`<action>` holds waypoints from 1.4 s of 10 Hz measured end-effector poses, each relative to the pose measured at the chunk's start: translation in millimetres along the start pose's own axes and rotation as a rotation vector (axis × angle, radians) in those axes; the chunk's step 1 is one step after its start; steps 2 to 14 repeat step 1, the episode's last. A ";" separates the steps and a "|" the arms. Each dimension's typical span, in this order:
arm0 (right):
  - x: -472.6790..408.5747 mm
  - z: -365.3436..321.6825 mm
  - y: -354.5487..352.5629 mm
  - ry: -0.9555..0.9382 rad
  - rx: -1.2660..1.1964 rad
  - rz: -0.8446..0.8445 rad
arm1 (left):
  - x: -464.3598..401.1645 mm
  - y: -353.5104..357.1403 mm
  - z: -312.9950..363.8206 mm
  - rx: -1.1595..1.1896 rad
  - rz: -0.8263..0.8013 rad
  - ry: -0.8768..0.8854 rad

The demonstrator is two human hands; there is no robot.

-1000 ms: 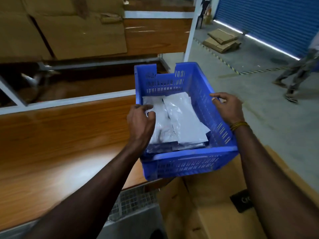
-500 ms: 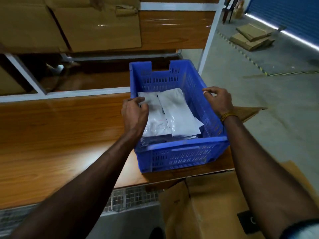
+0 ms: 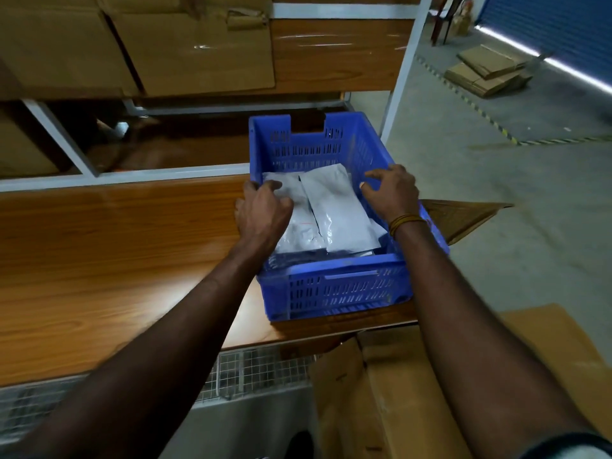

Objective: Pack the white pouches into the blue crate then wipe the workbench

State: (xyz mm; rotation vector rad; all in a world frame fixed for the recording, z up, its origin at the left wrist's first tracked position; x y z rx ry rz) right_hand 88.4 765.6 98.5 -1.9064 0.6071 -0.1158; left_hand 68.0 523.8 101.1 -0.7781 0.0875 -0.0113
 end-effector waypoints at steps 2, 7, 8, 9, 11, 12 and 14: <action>18.3 -29.2 3.4 -0.114 -0.026 0.042 | 5.4 -3.7 -7.1 0.011 -0.001 0.062; 18.3 -29.2 3.4 -0.114 -0.026 0.042 | 5.4 -3.7 -7.1 0.011 -0.001 0.062; 18.3 -29.2 3.4 -0.114 -0.026 0.042 | 5.4 -3.7 -7.1 0.011 -0.001 0.062; 18.3 -29.2 3.4 -0.114 -0.026 0.042 | 5.4 -3.7 -7.1 0.011 -0.001 0.062; 18.3 -29.2 3.4 -0.114 -0.026 0.042 | 5.4 -3.7 -7.1 0.011 -0.001 0.062; 18.3 -29.2 3.4 -0.114 -0.026 0.042 | 5.4 -3.7 -7.1 0.011 -0.001 0.062; 18.3 -29.2 3.4 -0.114 -0.026 0.042 | 5.4 -3.7 -7.1 0.011 -0.001 0.062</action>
Point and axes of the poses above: each hand's wrist, its own x-axis away from the middle knuckle, its own y-axis out of the palm, z = x × y, the point moved 2 cm from there along -x, towards the middle knuckle, and after that the axes turned 6 degrees about x, right-handed, at the moved point
